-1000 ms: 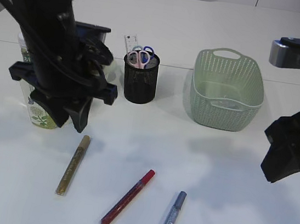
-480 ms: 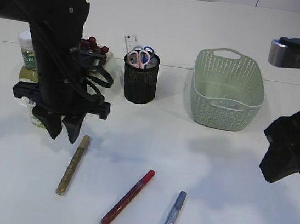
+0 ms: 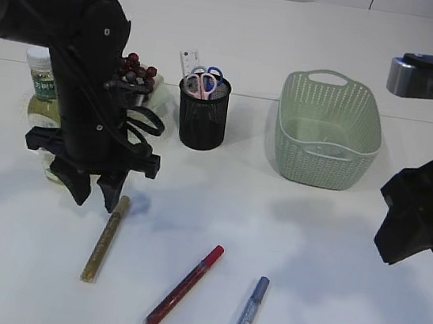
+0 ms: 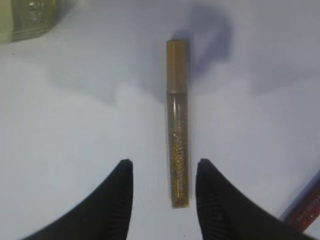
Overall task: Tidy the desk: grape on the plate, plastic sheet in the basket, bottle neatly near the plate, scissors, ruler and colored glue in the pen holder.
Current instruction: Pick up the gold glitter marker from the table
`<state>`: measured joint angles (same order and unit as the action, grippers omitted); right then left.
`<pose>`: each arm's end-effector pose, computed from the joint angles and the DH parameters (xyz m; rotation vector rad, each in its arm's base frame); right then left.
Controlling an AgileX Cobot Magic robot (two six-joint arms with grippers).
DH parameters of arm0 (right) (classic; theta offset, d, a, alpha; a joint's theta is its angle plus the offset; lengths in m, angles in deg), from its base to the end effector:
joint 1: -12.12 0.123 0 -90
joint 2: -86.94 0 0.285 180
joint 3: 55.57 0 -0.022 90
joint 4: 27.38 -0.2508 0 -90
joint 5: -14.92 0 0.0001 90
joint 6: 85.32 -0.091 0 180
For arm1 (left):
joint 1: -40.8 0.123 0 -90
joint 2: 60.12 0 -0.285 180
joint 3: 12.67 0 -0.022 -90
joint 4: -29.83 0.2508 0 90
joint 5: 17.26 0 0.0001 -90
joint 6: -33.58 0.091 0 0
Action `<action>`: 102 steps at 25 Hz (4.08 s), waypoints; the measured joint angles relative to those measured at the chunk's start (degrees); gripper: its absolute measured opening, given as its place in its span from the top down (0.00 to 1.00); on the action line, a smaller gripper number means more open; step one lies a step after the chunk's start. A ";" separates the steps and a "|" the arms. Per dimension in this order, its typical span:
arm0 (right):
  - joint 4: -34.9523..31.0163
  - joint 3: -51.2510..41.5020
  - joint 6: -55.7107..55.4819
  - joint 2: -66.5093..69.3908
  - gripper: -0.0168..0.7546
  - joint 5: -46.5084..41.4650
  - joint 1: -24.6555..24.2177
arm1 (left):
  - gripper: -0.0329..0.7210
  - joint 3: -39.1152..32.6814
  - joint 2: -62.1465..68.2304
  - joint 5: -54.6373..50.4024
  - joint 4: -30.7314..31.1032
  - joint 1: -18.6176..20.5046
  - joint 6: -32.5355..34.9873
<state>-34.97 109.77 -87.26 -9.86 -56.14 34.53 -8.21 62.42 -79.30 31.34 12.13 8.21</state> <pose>0.2131 0.1002 0.3049 -0.4825 2.9304 0.2489 0.3385 -0.1827 0.1736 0.1096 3.1308 0.0340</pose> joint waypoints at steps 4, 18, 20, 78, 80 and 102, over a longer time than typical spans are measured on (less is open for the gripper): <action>-0.08 0.00 0.00 0.00 0.40 0.00 0.00 | 0.54 0.00 2.22 0.24 -0.76 0.00 1.09; -0.08 0.00 0.08 0.00 0.40 0.00 0.00 | 0.56 0.00 4.86 3.70 -2.77 0.12 3.20; -0.08 0.00 0.08 0.00 0.40 0.00 0.00 | 0.56 0.00 5.24 3.70 -3.02 0.12 3.20; -0.08 0.00 1.03 0.00 0.40 0.00 0.00 | 0.82 0.34 9.11 5.07 -3.96 0.12 3.99; -0.08 0.00 1.03 0.00 0.40 0.00 0.00 | 0.84 0.34 9.11 5.07 -3.96 0.12 4.08; -0.08 0.00 1.27 0.00 0.40 0.00 0.00 | 0.84 0.38 5.84 -0.45 -3.64 -1.94 9.53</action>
<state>-35.05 109.77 -86.00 -9.86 -56.14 34.53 -7.83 68.25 -79.76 27.70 10.19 17.74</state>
